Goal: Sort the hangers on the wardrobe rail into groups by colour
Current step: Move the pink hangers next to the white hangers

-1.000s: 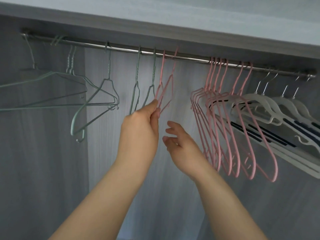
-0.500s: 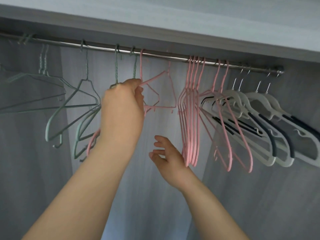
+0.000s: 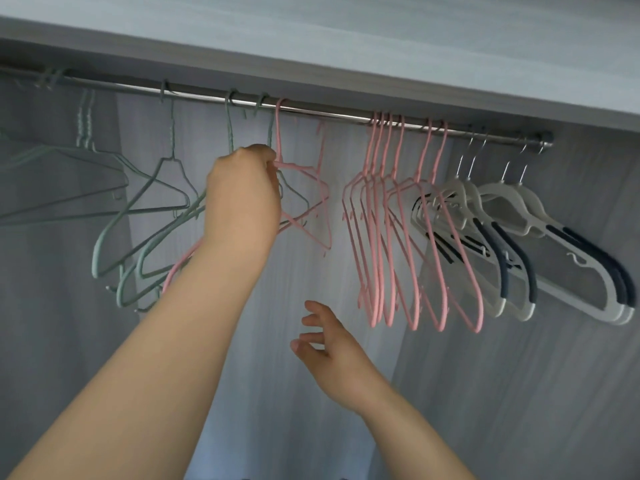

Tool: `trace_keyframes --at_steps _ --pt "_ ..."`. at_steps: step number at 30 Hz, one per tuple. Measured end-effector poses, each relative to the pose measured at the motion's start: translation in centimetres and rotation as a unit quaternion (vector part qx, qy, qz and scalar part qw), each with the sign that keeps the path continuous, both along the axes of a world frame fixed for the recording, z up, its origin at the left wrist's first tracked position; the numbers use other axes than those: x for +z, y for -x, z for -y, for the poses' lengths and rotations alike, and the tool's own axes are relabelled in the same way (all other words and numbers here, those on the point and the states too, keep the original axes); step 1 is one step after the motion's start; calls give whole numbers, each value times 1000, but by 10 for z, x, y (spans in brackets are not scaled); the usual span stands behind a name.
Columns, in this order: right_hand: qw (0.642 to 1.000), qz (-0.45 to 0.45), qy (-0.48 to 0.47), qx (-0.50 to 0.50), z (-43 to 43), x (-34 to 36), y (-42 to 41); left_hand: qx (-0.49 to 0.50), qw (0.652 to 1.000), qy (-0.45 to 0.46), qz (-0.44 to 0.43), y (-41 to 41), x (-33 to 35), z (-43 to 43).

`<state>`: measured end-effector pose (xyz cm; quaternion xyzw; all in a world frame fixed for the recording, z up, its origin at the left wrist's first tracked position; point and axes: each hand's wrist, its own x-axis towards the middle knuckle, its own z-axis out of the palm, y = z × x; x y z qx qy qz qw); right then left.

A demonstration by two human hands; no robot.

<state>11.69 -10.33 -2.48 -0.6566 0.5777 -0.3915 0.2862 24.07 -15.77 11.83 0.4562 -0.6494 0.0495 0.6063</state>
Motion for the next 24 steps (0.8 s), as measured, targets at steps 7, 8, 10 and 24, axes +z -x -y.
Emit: trace_keyframes --at_steps 7,8,10,24 --pt "1000 8 0 -11 3 -15 7 -23 999 17 -17 -25 -34 -39" --pt "1000 11 0 -12 5 -17 9 -22 999 15 -21 -29 -40 -47" --pt "1000 24 -1 -19 10 -24 13 -20 999 1 -37 -38 -56 -64" --pt "985 -164 19 -43 50 -81 57 -34 972 -109 -205 -121 -180 -131"
